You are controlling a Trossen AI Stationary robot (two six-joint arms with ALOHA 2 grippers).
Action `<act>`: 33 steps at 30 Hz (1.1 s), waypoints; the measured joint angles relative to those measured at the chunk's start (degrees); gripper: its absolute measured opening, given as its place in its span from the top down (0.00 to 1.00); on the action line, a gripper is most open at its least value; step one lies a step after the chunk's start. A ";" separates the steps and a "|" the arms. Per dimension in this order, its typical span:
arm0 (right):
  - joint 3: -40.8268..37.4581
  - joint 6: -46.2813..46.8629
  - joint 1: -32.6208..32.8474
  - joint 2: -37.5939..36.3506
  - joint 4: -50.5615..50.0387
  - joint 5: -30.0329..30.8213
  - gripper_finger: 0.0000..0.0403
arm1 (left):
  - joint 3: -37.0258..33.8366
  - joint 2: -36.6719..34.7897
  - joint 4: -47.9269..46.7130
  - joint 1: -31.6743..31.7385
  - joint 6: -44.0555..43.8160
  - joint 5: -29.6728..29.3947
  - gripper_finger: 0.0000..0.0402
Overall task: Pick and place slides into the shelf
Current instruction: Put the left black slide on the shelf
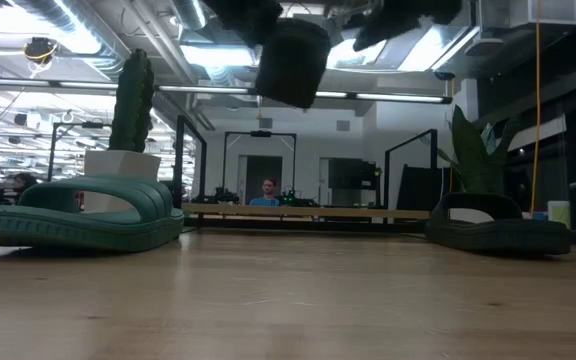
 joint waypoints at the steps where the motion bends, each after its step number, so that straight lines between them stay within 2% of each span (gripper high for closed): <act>1: 0.00 1.94 0.25 -0.22 -1.79 -0.18 0.84 | 0.00 -0.84 -0.39 0.00 0.00 0.14 1.00; 5: 0.00 5.68 1.52 -1.41 -4.26 -0.99 0.98 | 0.11 -4.02 -2.28 0.14 -0.04 1.75 1.00; 10: 0.00 6.24 2.53 -1.84 -3.67 -2.03 0.99 | 0.11 -6.63 -5.63 1.18 -2.38 7.14 1.00; 14: -2.05 6.86 2.76 -2.03 -0.82 -2.36 0.99 | 0.11 -6.91 -7.47 2.17 -3.44 7.91 1.00; 21: -14.67 5.63 2.76 -5.20 12.98 -3.02 0.99 | 0.09 -6.87 -10.62 4.28 -5.81 9.36 1.00; 25: -21.57 5.31 2.76 -8.54 22.55 -5.36 0.99 | 0.09 -6.87 -11.19 5.85 -6.06 9.39 1.00; 33: -35.66 4.07 2.74 -14.14 40.75 -6.17 0.99 | -2.96 -6.83 -9.62 11.05 -7.51 12.20 1.00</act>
